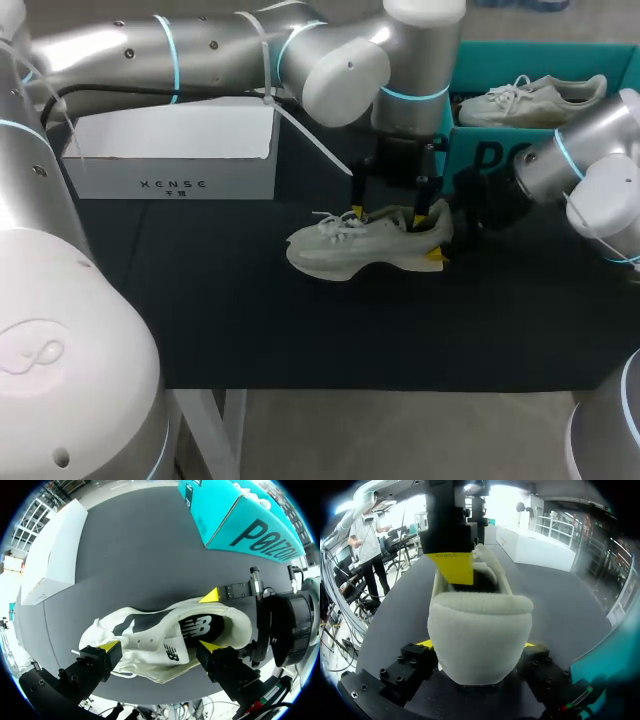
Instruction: Take the shoe out of the shoebox, open the shoe tongue, remove and reinsert the insole, then place the shoe into the shoebox
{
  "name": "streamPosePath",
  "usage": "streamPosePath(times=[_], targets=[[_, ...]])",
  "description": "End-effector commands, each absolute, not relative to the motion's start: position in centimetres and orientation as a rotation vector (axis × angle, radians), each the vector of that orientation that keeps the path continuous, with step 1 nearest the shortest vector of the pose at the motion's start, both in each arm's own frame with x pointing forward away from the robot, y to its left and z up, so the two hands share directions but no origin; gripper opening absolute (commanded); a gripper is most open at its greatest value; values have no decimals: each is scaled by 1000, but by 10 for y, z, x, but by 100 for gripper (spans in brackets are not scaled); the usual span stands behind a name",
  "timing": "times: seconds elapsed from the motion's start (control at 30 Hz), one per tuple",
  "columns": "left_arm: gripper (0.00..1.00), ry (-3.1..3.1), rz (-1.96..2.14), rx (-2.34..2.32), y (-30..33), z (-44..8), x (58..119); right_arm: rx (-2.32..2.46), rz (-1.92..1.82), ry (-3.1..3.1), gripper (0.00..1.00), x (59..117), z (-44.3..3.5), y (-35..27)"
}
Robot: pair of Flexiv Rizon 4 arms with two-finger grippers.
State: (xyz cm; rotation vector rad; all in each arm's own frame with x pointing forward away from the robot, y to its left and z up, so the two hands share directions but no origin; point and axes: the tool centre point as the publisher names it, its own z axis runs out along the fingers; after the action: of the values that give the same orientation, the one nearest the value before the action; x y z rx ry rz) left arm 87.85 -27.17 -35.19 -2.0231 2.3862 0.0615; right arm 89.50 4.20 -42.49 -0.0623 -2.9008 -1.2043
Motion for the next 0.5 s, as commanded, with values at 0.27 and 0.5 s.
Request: streamPosePath(times=[0.27,0.5], targets=[[36,2340,149,-2039,-249,-355,876,-63,-1199,-2902,0,896,-435,45],[0,2320,95,-2057,-242,-338,874,-63,-1199,-2902,0,896,-435,45]])
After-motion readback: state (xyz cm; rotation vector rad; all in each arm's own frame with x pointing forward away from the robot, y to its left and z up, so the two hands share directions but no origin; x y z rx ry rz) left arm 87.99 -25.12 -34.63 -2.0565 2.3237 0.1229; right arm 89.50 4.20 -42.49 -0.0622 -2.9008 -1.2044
